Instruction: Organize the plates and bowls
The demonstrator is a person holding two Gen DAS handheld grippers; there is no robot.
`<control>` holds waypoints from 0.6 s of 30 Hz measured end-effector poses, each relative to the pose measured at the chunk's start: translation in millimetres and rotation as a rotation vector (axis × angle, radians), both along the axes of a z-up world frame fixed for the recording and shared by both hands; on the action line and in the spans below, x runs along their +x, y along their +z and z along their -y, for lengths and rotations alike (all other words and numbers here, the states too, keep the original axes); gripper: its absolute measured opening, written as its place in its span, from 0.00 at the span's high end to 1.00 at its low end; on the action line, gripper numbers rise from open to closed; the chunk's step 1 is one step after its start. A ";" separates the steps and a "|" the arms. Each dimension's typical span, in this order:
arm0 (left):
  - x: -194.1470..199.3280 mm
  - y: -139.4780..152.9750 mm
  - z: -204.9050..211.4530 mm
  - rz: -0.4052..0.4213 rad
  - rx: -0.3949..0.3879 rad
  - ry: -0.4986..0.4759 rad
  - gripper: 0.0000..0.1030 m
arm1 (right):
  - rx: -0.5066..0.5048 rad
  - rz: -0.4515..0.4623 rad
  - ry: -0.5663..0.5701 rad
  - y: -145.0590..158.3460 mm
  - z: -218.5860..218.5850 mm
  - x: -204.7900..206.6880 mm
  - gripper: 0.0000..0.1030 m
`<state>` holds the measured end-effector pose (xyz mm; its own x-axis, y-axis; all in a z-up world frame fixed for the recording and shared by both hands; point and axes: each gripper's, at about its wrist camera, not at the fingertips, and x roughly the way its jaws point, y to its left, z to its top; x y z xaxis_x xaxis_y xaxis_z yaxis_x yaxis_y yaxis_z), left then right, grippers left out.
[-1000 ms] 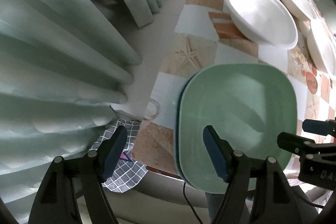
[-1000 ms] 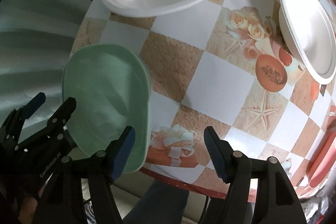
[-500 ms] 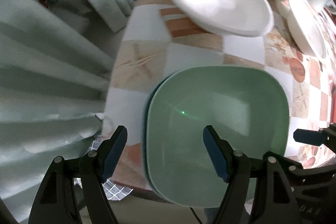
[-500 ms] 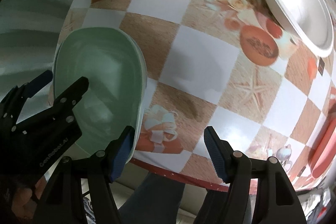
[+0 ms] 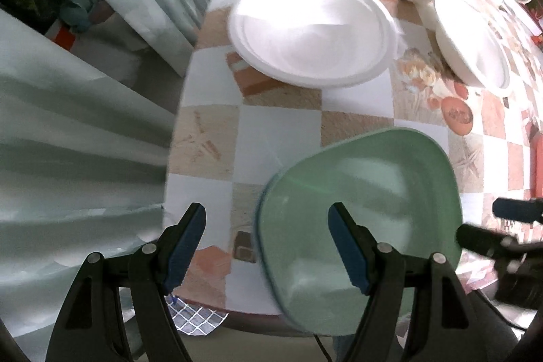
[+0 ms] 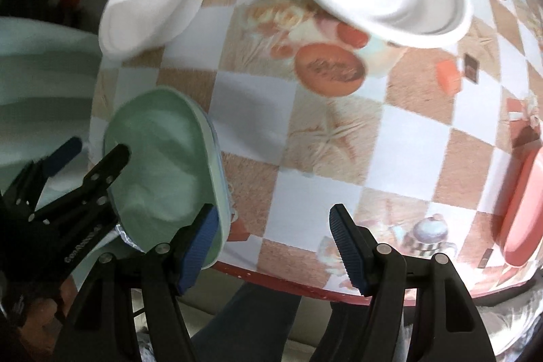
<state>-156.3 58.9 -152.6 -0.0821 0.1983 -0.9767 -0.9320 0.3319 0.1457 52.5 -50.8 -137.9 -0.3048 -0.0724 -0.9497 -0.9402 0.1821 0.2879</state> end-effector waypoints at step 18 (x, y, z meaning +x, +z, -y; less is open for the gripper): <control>56.4 37.7 23.2 0.066 -0.029 -0.152 0.24 | 0.033 0.015 -0.223 42.9 35.2 111.1 0.33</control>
<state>-99.9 35.7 -114.9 0.0115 0.1750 -0.9845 -0.8781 0.4728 0.0738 163.6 -86.0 -95.0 -0.2960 0.0268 -0.9548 -0.8817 0.3769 0.2839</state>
